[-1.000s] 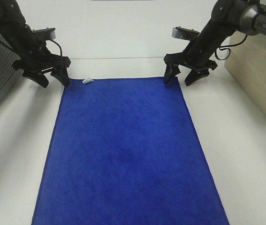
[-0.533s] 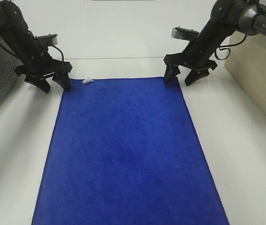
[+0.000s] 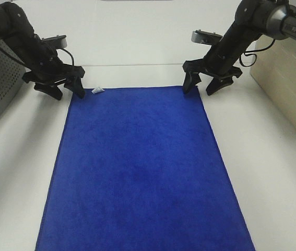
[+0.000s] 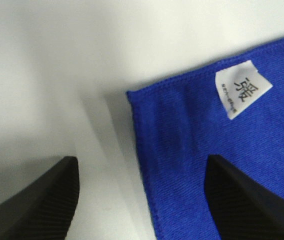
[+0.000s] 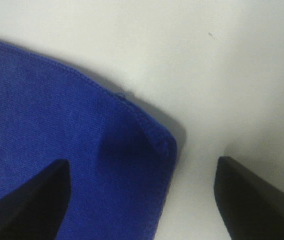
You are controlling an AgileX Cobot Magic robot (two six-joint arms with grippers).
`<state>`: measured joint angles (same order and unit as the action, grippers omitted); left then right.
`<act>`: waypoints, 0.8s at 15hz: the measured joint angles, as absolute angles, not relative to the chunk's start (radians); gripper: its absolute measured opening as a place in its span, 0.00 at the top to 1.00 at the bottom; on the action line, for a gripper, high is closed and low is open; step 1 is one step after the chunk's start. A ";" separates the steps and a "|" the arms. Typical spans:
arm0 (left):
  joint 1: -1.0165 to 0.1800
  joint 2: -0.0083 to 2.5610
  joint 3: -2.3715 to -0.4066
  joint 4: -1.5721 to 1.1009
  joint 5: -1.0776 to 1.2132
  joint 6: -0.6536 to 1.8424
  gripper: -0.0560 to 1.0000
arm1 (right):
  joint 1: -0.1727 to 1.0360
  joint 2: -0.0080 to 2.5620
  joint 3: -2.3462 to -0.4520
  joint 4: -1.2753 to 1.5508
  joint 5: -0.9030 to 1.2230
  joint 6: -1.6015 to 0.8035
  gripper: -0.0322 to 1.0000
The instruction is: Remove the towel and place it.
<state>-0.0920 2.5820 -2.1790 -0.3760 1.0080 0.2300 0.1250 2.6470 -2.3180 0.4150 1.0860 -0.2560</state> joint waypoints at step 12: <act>-0.216 2.616 -2.194 -0.454 0.888 0.262 0.37 | 0.175 2.677 -2.325 0.534 0.993 -0.304 0.47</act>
